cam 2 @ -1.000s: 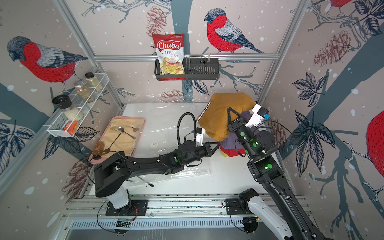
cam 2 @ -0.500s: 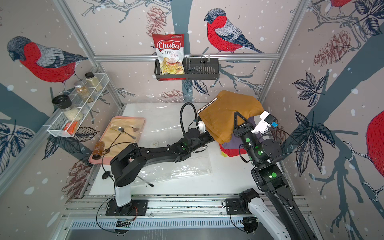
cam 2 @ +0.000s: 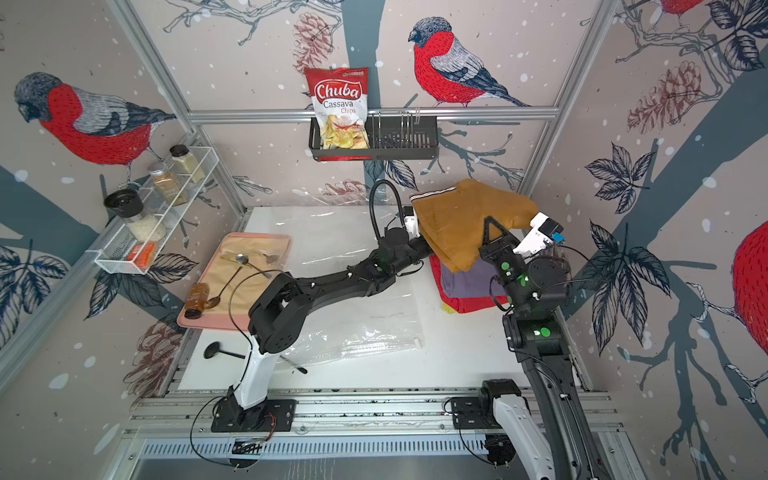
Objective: Take the trousers out of the vacuum bag
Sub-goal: Place the trousers at the center of the board.
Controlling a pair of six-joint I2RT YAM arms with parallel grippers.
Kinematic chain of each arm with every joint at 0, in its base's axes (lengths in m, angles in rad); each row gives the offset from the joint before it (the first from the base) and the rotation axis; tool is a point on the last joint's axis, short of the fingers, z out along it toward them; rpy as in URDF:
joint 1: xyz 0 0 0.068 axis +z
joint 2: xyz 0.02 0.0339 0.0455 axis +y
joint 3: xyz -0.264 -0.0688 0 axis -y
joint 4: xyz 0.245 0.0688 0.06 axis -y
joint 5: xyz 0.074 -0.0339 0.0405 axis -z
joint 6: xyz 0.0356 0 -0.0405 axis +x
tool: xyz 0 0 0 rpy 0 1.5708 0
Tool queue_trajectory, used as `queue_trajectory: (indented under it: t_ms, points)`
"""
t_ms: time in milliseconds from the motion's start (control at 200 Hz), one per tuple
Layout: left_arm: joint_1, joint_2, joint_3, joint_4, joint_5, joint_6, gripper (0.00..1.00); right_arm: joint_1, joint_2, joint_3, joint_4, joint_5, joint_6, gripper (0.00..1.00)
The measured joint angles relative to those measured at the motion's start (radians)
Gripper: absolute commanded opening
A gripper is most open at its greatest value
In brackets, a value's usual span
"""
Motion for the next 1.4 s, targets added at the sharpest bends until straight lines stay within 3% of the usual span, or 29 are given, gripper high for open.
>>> queue_trajectory:
  t_ms: [250, 445, 550, 1005, 1401]
  points:
    - [0.028, 0.187, 0.285, -0.076, 0.061, 0.017, 0.0, -0.23, 0.113, -0.031, 0.148, -0.245, 0.074, 0.0]
    - [0.046, 0.366, 0.608, -0.186, 0.079, 0.024, 0.0, -0.299, 0.224, -0.031, 0.315, -0.357, 0.108, 0.0]
    - [0.057, 0.416, 0.682, -0.215, 0.087, 0.024, 0.0, -0.319, 0.278, -0.031, 0.379, -0.402, 0.113, 0.0]
    - [0.087, 0.441, 0.647, -0.275, 0.132, 0.026, 0.0, -0.355, 0.299, -0.216, 0.512, -0.451, 0.17, 0.0]
    - [0.151, 0.336, 0.448, -0.343, 0.151, 0.081, 0.0, -0.357, 0.214, -0.38, 0.475, -0.449, 0.185, 0.0]
